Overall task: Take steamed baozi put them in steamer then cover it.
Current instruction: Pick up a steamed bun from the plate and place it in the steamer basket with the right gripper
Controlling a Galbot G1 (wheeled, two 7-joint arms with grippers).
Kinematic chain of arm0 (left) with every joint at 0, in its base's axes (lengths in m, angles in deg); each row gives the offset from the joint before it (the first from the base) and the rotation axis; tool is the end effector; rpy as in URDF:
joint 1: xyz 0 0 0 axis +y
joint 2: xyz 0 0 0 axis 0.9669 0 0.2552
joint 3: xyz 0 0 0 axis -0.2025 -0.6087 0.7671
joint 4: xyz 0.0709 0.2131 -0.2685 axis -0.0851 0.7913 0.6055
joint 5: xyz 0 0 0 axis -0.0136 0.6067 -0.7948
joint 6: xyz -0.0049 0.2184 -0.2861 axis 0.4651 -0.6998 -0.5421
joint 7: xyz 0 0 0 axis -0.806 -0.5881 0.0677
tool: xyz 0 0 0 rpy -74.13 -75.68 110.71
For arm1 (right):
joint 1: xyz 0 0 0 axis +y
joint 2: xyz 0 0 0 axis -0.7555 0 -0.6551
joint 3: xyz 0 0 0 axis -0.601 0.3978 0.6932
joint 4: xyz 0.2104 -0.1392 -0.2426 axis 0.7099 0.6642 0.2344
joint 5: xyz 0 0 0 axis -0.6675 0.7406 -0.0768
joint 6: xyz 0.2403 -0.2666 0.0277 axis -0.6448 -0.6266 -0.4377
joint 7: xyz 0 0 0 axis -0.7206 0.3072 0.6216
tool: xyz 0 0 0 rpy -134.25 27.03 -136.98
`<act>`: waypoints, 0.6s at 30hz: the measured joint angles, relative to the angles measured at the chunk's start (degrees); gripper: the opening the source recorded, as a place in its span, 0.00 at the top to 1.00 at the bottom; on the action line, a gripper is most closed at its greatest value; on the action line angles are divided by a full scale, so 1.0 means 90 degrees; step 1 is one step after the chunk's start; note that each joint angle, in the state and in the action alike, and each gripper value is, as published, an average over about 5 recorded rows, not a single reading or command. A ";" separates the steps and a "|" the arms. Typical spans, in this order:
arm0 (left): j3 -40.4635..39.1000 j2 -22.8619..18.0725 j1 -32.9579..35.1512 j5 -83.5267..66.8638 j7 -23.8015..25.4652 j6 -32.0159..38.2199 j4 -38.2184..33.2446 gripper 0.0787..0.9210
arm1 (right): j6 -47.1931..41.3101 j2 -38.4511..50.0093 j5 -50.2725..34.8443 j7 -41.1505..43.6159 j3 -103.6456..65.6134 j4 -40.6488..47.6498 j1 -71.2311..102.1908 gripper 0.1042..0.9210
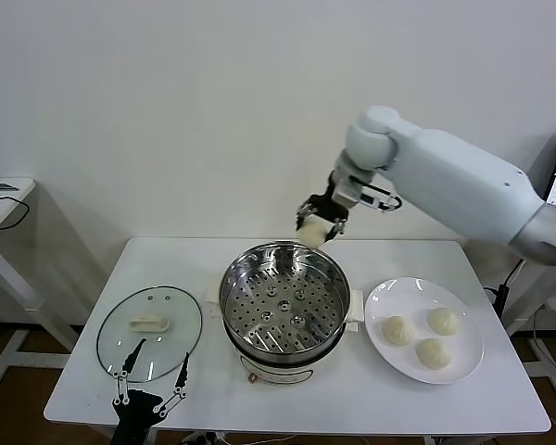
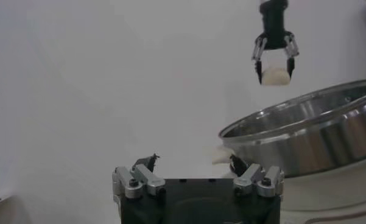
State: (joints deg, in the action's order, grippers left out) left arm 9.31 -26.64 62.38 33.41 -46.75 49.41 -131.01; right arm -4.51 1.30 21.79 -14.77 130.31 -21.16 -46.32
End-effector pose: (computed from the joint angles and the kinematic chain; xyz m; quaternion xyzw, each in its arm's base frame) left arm 0.0872 0.0616 -0.3471 0.0793 0.9787 0.1788 0.0627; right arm 0.5660 0.1139 -0.0076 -0.6602 0.1177 -0.7405 0.0436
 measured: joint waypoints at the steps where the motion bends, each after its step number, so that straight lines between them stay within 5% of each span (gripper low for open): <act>1: -0.0003 -0.0004 -0.0003 0.0000 -0.0003 0.0004 -0.0001 0.12 | 0.0025 -0.0053 0.0036 0.0007 0.0038 -0.0003 0.0015 0.30; 18: -0.0026 0.0004 0.0044 0.0015 0.0025 0.0135 -0.0028 0.12 | 0.0122 -0.0823 0.0700 0.0078 0.0303 0.0437 0.0599 0.30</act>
State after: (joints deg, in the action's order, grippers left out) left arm 9.07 -26.61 62.78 33.55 -46.52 50.63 -131.26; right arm -3.42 -6.10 28.10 -14.07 133.04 -17.23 -40.93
